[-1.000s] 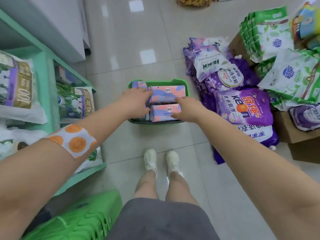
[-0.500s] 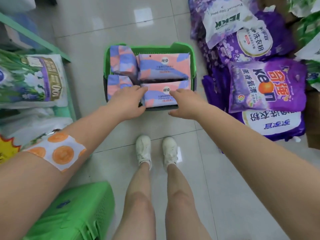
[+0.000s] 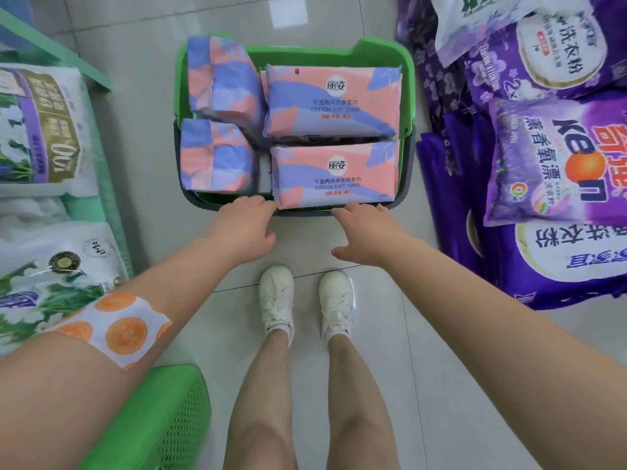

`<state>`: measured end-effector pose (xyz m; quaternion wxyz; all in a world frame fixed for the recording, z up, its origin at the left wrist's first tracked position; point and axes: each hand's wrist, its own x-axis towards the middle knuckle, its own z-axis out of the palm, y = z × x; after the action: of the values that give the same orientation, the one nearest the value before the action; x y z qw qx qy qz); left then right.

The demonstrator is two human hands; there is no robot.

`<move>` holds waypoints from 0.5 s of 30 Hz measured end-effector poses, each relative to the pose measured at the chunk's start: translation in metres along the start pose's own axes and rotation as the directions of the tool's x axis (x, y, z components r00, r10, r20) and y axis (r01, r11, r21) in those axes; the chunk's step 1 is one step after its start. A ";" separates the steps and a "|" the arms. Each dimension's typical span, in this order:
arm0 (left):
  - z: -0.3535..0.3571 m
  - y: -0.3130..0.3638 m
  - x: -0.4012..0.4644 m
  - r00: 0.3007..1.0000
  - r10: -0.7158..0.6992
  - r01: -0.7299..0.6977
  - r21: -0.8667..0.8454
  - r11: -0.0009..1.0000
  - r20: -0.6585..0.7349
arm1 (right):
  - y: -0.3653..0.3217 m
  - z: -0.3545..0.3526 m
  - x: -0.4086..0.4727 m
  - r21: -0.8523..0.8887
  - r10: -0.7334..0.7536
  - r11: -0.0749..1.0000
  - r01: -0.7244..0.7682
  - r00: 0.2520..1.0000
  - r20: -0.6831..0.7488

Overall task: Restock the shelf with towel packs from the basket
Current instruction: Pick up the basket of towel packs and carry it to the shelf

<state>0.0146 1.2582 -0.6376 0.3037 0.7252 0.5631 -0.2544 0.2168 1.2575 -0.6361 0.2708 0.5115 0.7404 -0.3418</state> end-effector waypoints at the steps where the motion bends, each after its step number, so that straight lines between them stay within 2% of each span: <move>1: 0.005 -0.002 0.003 1.000 -0.004 0.003 0.007 1.000 0.017 | 0.001 0.004 0.003 -0.004 0.001 1.000 -0.001 1.000 0.000; 6: 0.021 -0.008 0.014 0.997 -0.014 0.012 0.034 0.999 0.072 | 0.005 0.012 0.014 -0.017 0.014 1.000 -0.014 1.000 0.009; 15: 0.020 -0.007 0.006 0.998 -0.045 0.044 0.041 0.998 0.038 | 0.001 0.001 0.017 0.015 0.077 0.997 -0.077 0.997 0.014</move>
<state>0.0083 1.2491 -0.6569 0.2942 0.7134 0.5680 -0.2862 0.2125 1.2662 -0.6496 0.2847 0.5394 0.7156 -0.3404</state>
